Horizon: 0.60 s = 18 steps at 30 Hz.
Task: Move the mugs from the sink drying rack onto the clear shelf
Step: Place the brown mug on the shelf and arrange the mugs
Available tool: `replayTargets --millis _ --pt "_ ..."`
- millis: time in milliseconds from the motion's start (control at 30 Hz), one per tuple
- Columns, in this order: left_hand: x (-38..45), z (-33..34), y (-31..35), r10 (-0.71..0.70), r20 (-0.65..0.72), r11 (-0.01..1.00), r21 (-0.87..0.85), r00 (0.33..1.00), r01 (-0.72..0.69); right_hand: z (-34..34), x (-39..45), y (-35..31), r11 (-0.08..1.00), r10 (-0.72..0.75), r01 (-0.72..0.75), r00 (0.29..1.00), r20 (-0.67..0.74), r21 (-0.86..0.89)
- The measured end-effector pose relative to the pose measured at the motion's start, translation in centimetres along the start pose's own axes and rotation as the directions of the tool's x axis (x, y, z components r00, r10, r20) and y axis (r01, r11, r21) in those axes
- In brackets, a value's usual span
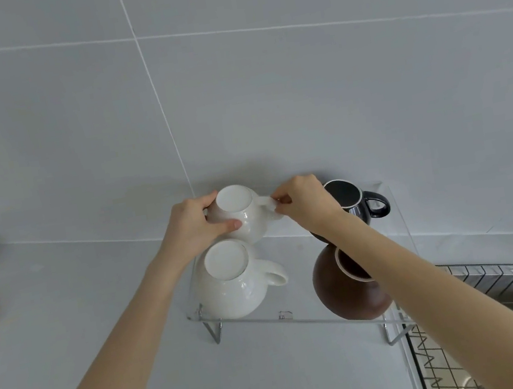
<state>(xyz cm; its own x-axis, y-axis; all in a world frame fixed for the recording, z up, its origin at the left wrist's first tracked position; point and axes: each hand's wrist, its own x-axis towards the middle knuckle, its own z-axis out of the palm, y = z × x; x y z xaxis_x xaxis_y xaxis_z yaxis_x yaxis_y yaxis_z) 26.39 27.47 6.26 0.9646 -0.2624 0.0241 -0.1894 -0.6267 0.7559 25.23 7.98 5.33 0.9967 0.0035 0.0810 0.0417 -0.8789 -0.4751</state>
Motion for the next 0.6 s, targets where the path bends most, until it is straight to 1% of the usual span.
replayTargets --millis 200,400,433,467,500,600 --pt "0.0 -0.1 0.0 -0.003 0.014 0.999 -0.034 1.000 0.004 0.3 -0.5 0.0 1.000 -0.013 0.012 0.999 -0.039 -0.012" --pt "0.3 -0.2 -0.4 0.001 0.023 0.999 -0.054 1.000 0.000 0.5 -0.4 0.2 0.999 -0.008 0.007 1.000 -0.027 -0.040" --pt "0.3 -0.3 -0.4 -0.006 0.026 0.998 -0.060 1.000 0.007 0.5 -0.5 0.1 0.999 0.000 0.000 1.000 -0.009 -0.043" --pt "0.3 -0.4 -0.4 -0.003 0.030 0.998 -0.064 1.000 0.005 0.3 -0.6 -0.1 0.997 -0.007 0.009 1.000 0.024 -0.077" --pt "0.4 -0.6 -0.3 -0.004 0.039 0.998 -0.067 0.999 0.007 0.0 -1.0 -0.4 0.997 0.007 -0.002 0.997 0.073 -0.072" --pt "0.2 -0.3 0.6 -0.011 0.052 0.999 0.032 0.999 0.009 -1.6 -3.7 -1.3 0.998 -0.046 0.052 0.986 0.162 -0.033"
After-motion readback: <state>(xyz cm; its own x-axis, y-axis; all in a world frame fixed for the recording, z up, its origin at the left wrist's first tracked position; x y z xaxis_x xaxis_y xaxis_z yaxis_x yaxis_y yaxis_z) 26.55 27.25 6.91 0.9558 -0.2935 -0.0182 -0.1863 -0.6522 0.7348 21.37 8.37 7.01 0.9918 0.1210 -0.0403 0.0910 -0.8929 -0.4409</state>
